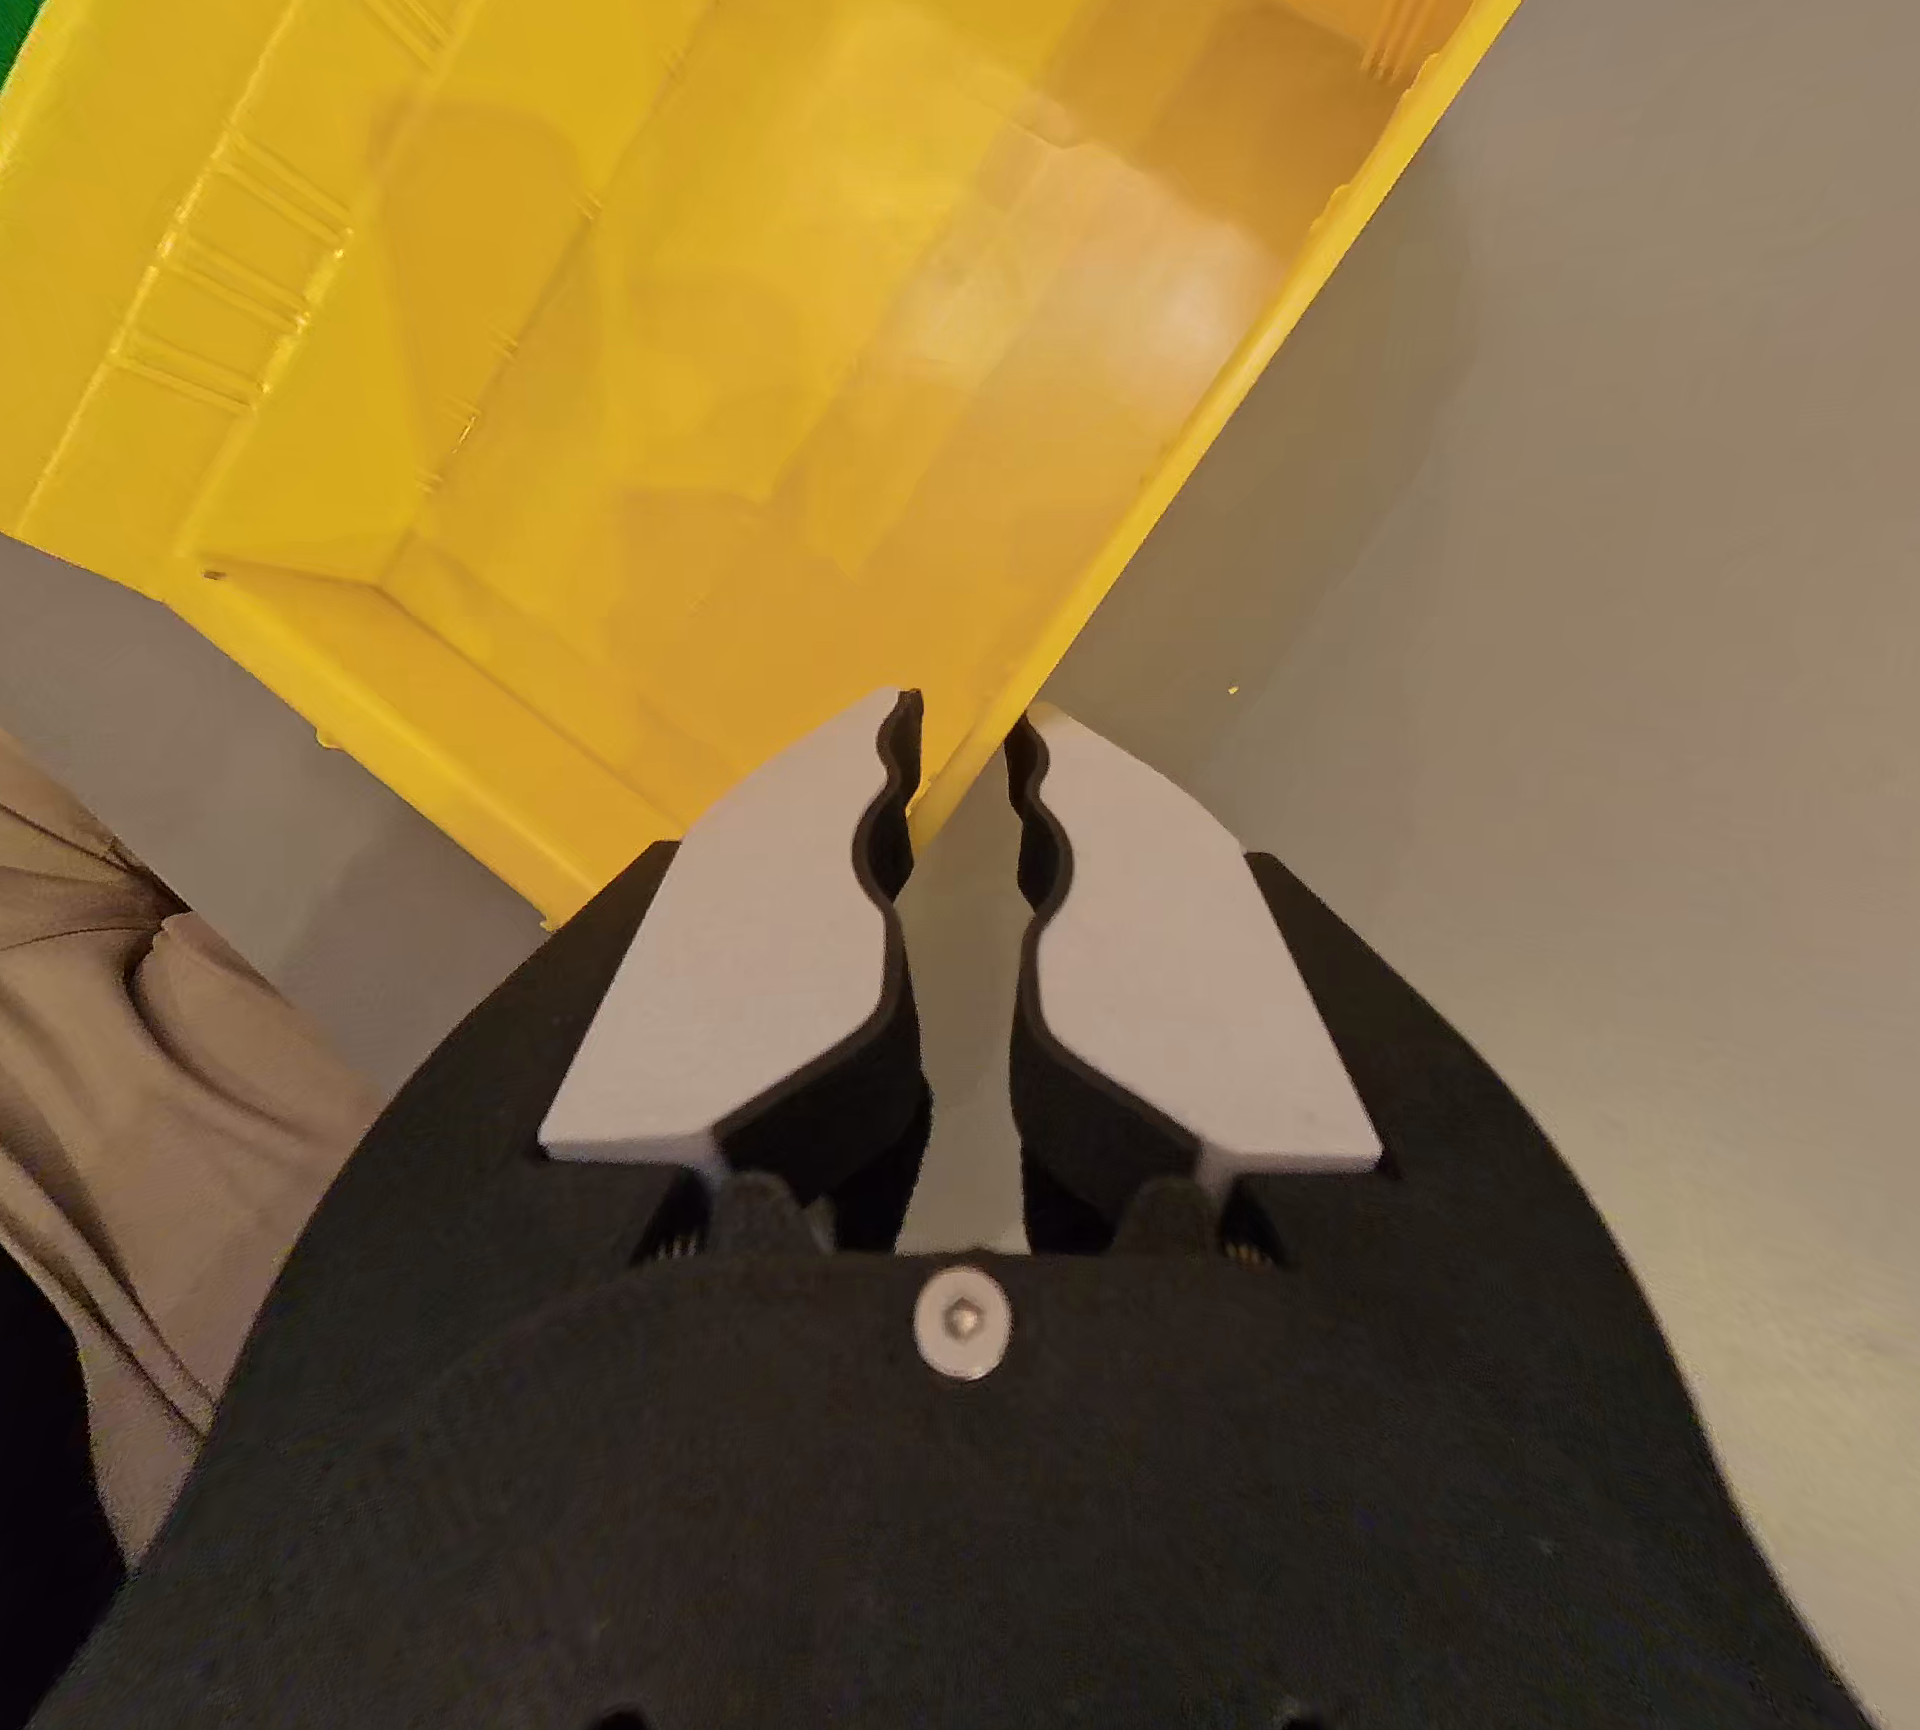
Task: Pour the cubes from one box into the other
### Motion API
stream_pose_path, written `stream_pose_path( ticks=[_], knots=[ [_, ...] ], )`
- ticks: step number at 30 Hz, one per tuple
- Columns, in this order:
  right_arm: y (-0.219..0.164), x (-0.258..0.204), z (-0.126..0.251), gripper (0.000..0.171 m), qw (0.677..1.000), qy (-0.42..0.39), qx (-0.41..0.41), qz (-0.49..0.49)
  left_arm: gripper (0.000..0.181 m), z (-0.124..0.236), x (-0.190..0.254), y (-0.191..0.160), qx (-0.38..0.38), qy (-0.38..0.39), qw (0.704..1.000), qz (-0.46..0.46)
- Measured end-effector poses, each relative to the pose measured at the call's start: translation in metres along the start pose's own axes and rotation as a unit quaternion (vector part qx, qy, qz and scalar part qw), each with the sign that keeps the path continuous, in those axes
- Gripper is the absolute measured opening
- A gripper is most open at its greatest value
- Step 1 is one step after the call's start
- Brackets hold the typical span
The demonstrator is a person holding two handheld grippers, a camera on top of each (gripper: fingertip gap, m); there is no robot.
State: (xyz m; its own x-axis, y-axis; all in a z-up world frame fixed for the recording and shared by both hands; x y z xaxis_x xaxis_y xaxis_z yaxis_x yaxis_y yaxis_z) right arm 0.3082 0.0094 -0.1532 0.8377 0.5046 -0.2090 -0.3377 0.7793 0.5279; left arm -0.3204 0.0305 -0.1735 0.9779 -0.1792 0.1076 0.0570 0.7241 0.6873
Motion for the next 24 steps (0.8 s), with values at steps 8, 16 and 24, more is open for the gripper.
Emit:
stream_pose_path(
  ticks=[8, 16, 24],
  knots=[
    [0.0, -0.001, 0.0, 0.011, 1.0, 0.003, -0.002, -0.004, 0.009, -0.002, 0.0, -0.002, -0.005, -0.006, 1.0, -0.001],
    [0.0, -0.002, -0.001, 0.012, 1.0, 0.008, -0.004, -0.003, 0.014, -0.001, 0.0, -0.001, 0.003, -0.029, 0.999, 0.014],
    [0.0, -0.001, -0.001, 0.018, 1.0, 0.009, -0.009, -0.006, 0.027, 0.015, -0.009, 0.017, 0.053, -0.021, 0.998, 0.022]
  ],
)
Point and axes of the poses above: each gripper's, where its closed fingertips meet, z back along the fingers, y out of its top, x = y × z across the jaws, the point moved 6 cm from there along z, back along the fingers, and after that the axes turned 3 degrees about -z, right-handed, at the moved point
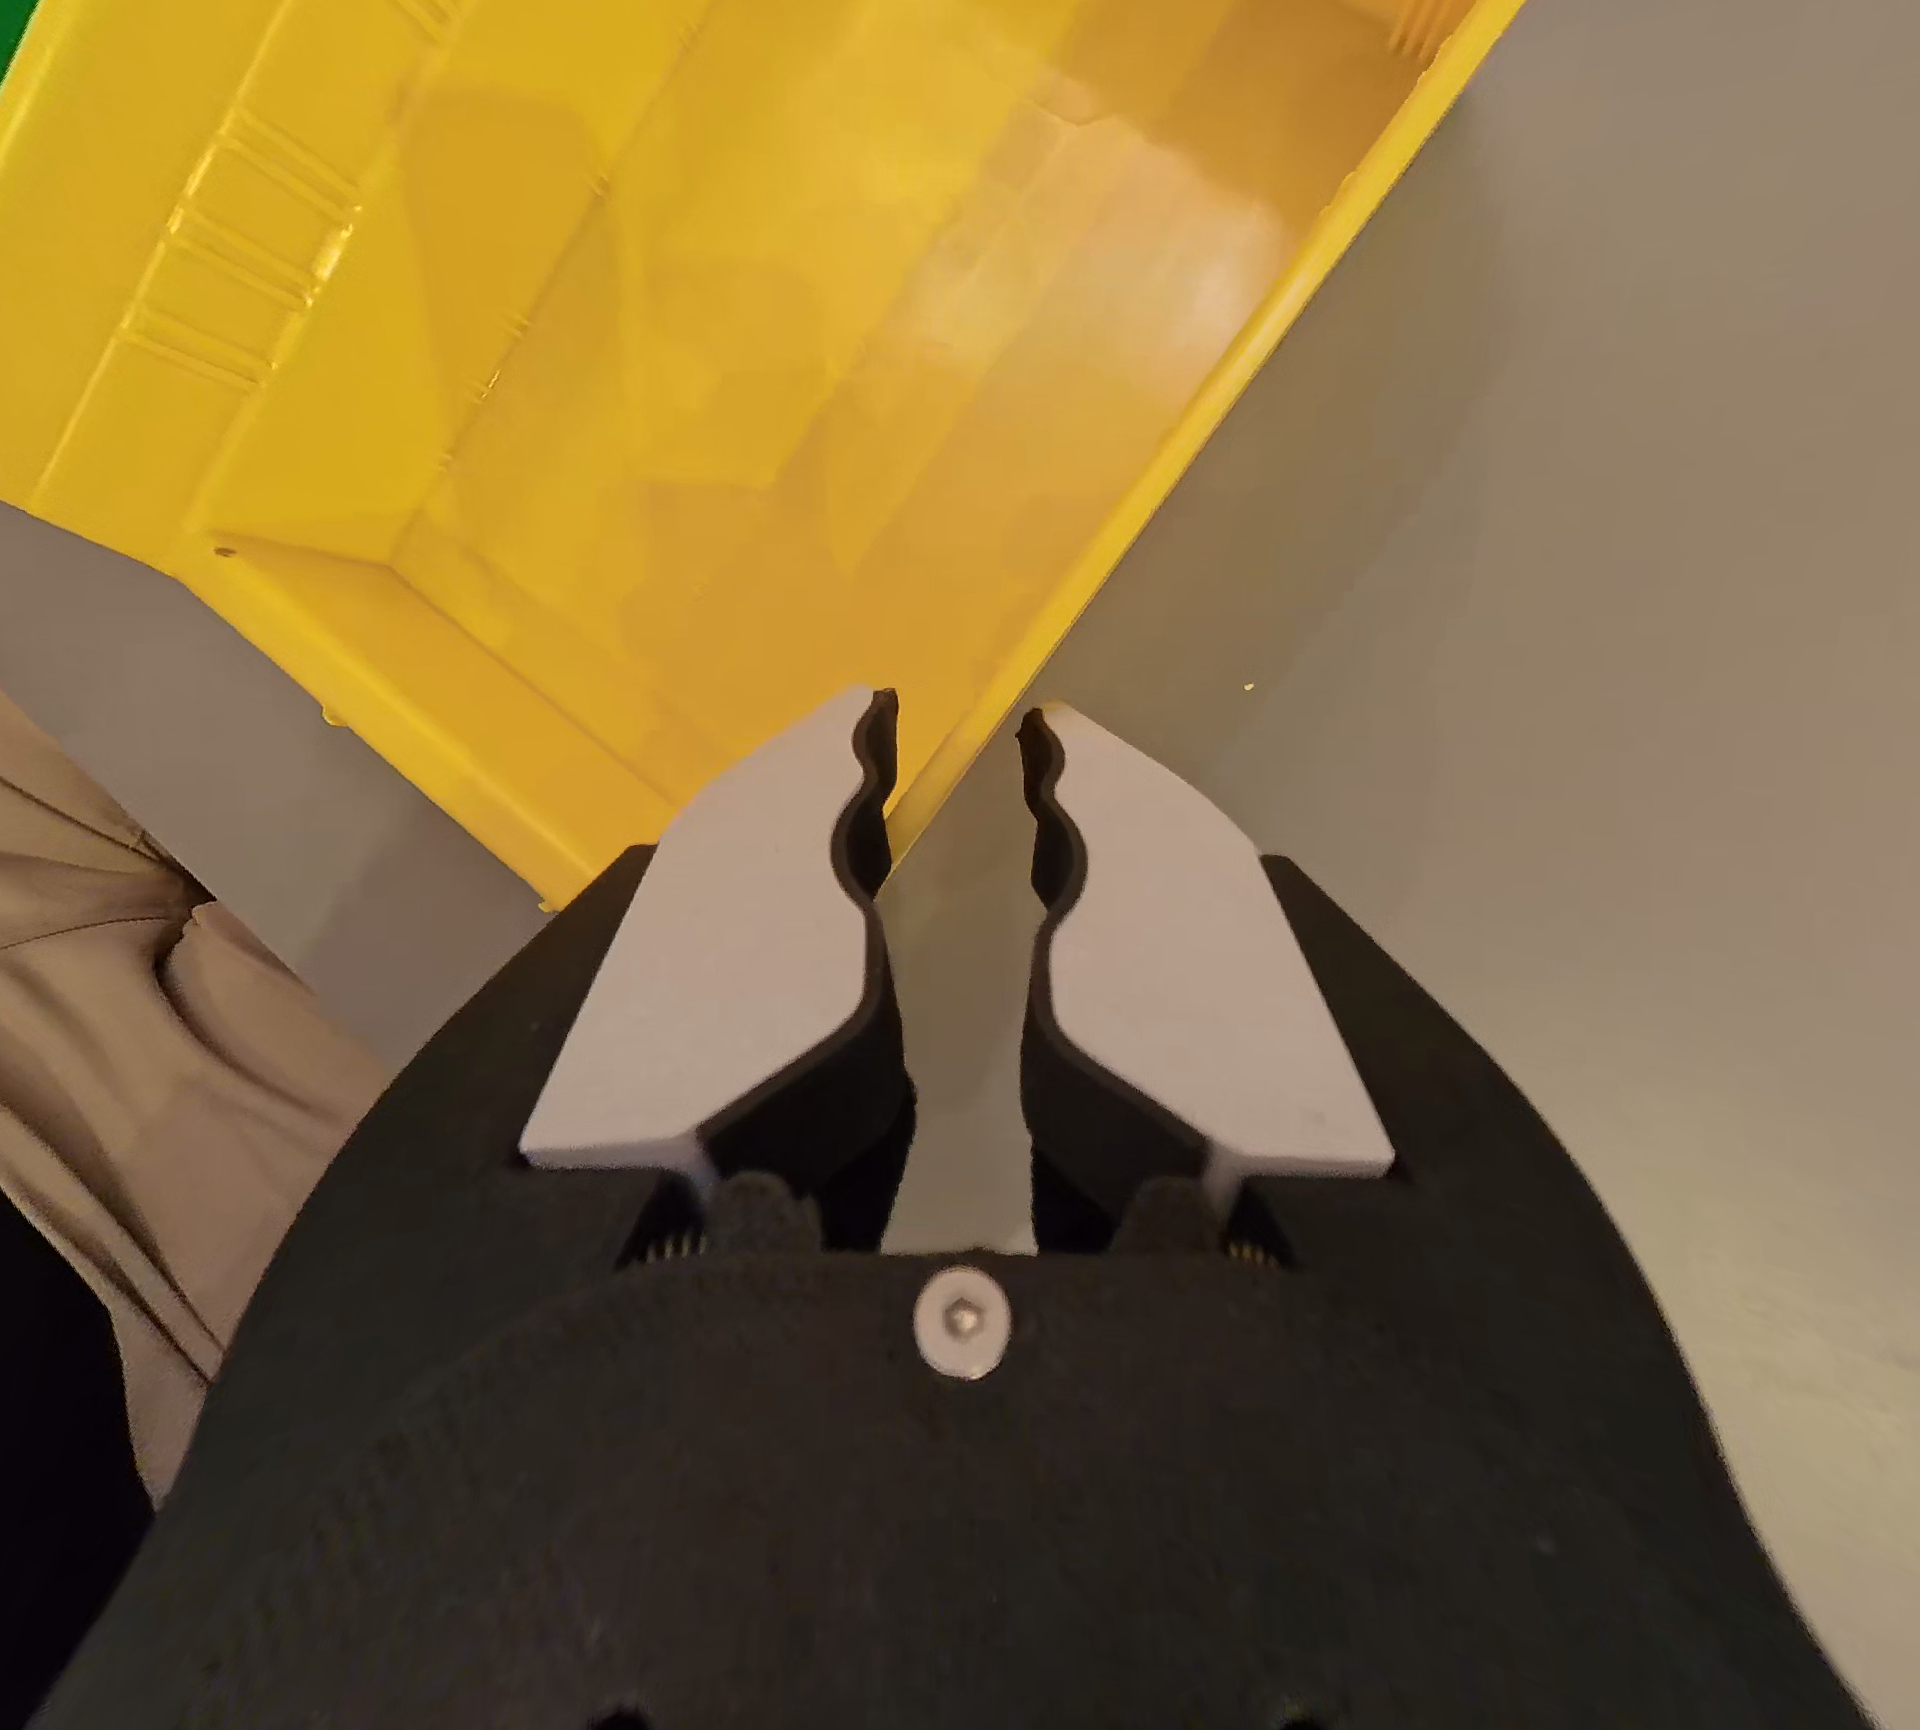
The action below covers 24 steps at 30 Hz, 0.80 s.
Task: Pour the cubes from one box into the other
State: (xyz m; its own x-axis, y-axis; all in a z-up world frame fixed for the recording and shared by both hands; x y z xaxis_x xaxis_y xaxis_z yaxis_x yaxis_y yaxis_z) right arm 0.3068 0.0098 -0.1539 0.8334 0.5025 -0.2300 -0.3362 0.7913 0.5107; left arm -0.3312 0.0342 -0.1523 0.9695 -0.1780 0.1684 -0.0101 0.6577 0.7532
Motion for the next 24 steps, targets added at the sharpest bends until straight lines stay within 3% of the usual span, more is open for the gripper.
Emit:
stream_pose_path(
  ticks=[9, 12, 19, 24],
  knots=[
    [0.001, -0.005, -0.002, 0.016, 1.0, 0.005, -0.007, -0.001, 0.052, -0.008, -0.007, 0.006, -0.016, 0.005, 1.0, -0.007],
    [0.002, -0.007, -0.003, 0.016, 1.0, 0.009, -0.006, -0.002, 0.053, -0.011, -0.006, 0.004, -0.028, 0.0, 0.999, -0.017],
    [0.004, -0.012, -0.006, 0.016, 1.0, 0.021, -0.004, -0.002, 0.043, -0.017, -0.004, -0.004, -0.039, 0.018, 0.999, -0.033],
    [0.005, -0.012, -0.007, 0.015, 1.0, 0.021, -0.004, 0.0, 0.021, -0.023, 0.003, -0.01, -0.046, 0.02, 0.998, -0.043]
  ],
)
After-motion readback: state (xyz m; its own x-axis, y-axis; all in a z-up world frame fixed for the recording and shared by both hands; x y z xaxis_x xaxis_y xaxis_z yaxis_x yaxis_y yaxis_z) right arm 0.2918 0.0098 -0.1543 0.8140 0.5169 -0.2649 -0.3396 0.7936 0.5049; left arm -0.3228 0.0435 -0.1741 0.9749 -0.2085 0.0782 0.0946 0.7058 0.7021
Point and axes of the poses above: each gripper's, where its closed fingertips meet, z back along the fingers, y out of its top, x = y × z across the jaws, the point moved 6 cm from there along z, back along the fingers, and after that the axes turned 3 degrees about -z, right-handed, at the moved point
